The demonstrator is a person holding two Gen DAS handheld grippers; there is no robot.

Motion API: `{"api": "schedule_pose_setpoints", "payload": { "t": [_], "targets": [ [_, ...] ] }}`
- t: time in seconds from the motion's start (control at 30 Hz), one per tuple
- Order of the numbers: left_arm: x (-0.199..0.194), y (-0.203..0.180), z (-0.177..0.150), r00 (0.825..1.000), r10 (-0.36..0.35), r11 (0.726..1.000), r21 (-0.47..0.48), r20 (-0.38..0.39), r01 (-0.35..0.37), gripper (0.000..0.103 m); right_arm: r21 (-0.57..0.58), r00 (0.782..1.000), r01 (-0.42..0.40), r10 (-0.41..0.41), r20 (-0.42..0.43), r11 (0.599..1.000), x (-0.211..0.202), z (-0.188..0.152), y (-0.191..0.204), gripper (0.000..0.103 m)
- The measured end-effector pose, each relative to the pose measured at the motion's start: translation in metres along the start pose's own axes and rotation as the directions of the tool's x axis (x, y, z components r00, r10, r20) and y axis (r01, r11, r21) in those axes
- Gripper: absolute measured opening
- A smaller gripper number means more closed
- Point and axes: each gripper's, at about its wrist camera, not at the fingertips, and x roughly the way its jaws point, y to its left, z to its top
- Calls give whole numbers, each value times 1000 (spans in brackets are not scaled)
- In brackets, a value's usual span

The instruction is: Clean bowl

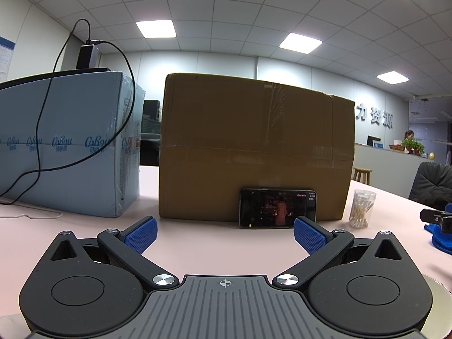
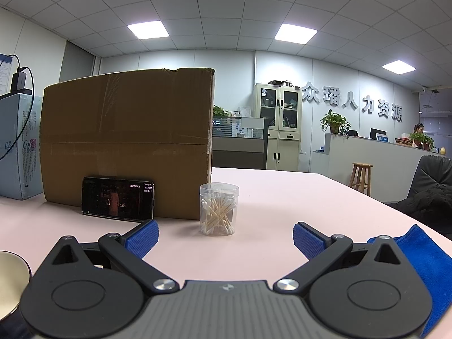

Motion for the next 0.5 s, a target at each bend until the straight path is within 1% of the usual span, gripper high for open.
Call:
{"api": "schedule_pose_setpoints", "payload": {
  "t": [0.23, 0.3, 0.4, 0.5],
  "targets": [
    [4, -4, 2, 1000, 6, 1000, 28, -9, -6, 103, 9, 999, -12, 12, 52, 1000, -8, 2, 1, 103],
    [3, -9, 1, 1000, 10, 1000, 29, -2, -10, 103, 36, 998, -16, 14, 68, 999, -11, -1, -11, 103],
    [2, -4, 2, 1000, 13, 1000, 18, 1, -13, 103, 10, 997, -2, 1, 75, 1000, -9, 0, -1, 103],
    [2, -3, 1, 1000, 15, 1000, 19, 2, -15, 103, 7, 997, 4, -5, 77, 1000, -11, 0, 1, 103]
  ]
}}
